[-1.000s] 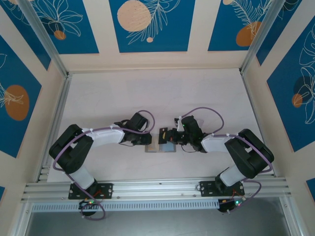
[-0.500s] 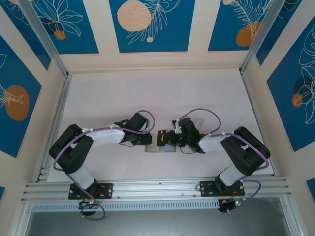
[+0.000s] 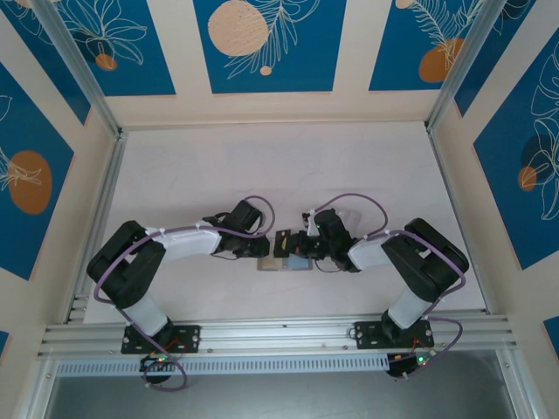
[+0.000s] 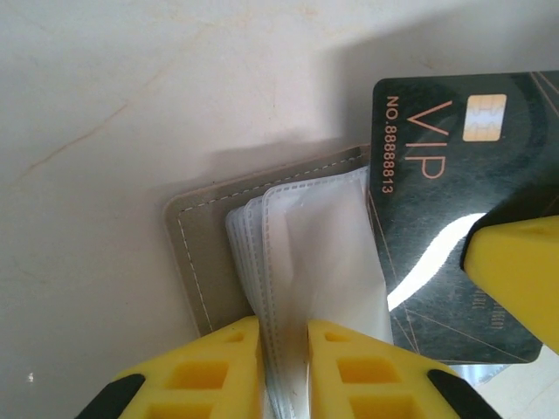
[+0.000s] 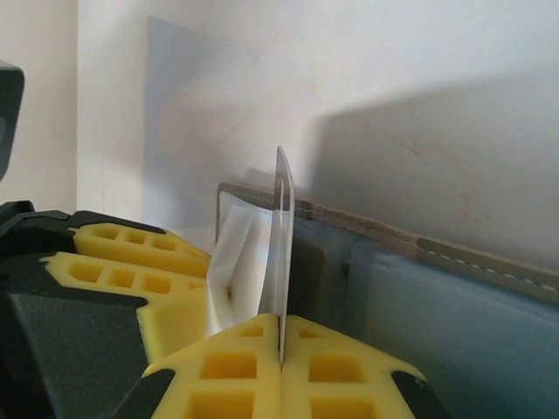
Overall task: Put the credit cards into the card holder
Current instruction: Insert the credit card into the card slot.
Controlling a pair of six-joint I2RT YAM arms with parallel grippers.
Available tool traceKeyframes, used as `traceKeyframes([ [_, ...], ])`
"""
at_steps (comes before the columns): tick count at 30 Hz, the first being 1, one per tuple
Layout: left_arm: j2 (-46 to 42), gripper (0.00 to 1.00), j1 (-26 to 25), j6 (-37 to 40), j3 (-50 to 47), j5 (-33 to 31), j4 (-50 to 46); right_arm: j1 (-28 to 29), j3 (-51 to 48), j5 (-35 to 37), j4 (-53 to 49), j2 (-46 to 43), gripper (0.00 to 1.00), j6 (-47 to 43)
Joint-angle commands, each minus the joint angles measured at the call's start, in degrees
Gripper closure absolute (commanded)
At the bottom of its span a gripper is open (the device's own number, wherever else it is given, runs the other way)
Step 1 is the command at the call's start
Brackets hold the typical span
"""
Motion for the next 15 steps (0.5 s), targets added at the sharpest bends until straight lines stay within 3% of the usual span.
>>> traceKeyframes([
  [1,2.7,0.81,-1.2,-0.4,-3.3,-1.0,-7.1,0.6,0.4,-0.7,-0.4,2.2,1.00,0.7],
  [15,-0.8,0.69,-1.1,-1.7,-4.9,-2.2,-7.4,0.3,0.8,-3.1,0.8,5.1,1.00,1.7],
])
